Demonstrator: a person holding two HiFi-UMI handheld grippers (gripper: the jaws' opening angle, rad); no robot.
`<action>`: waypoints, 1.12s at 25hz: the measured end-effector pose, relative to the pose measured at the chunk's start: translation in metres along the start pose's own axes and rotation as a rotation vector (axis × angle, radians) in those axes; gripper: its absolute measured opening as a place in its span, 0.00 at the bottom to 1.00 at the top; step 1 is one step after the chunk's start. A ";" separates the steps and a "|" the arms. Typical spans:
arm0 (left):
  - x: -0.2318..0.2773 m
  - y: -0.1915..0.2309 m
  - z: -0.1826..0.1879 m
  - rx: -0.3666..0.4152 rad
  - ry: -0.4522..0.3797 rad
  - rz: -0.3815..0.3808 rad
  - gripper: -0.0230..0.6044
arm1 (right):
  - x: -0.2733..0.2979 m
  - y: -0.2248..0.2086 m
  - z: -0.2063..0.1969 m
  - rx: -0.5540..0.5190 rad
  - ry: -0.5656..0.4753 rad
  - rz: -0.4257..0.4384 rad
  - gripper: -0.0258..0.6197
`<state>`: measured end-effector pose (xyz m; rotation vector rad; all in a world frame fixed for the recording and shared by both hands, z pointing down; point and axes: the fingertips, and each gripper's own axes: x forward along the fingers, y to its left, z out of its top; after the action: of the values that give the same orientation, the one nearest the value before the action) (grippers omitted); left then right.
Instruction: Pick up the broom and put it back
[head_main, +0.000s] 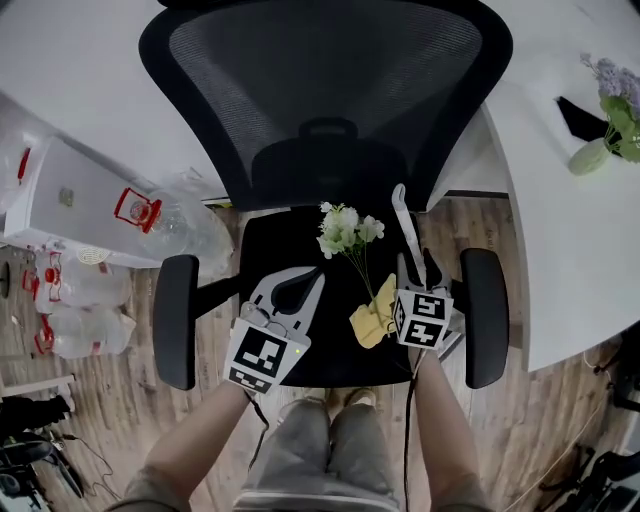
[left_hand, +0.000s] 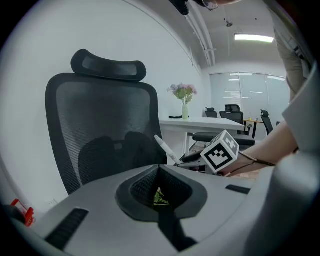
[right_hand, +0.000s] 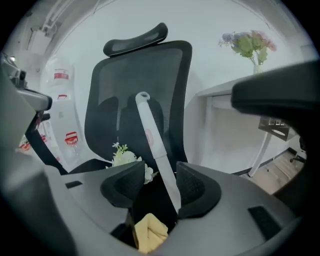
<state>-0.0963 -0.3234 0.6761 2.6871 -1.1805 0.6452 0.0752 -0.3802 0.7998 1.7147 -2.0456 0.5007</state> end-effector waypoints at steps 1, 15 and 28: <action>0.002 0.001 -0.004 0.008 0.004 -0.003 0.06 | 0.006 -0.001 -0.003 -0.006 0.000 -0.008 0.35; -0.012 -0.012 -0.002 0.067 0.011 -0.006 0.06 | -0.017 0.003 -0.001 -0.156 -0.022 -0.065 0.21; -0.083 -0.043 0.033 -0.015 0.060 -0.022 0.06 | -0.175 0.018 0.016 -0.195 -0.040 -0.129 0.18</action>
<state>-0.1039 -0.2480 0.6128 2.6449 -1.1344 0.7050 0.0822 -0.2393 0.6927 1.7359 -1.9252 0.2203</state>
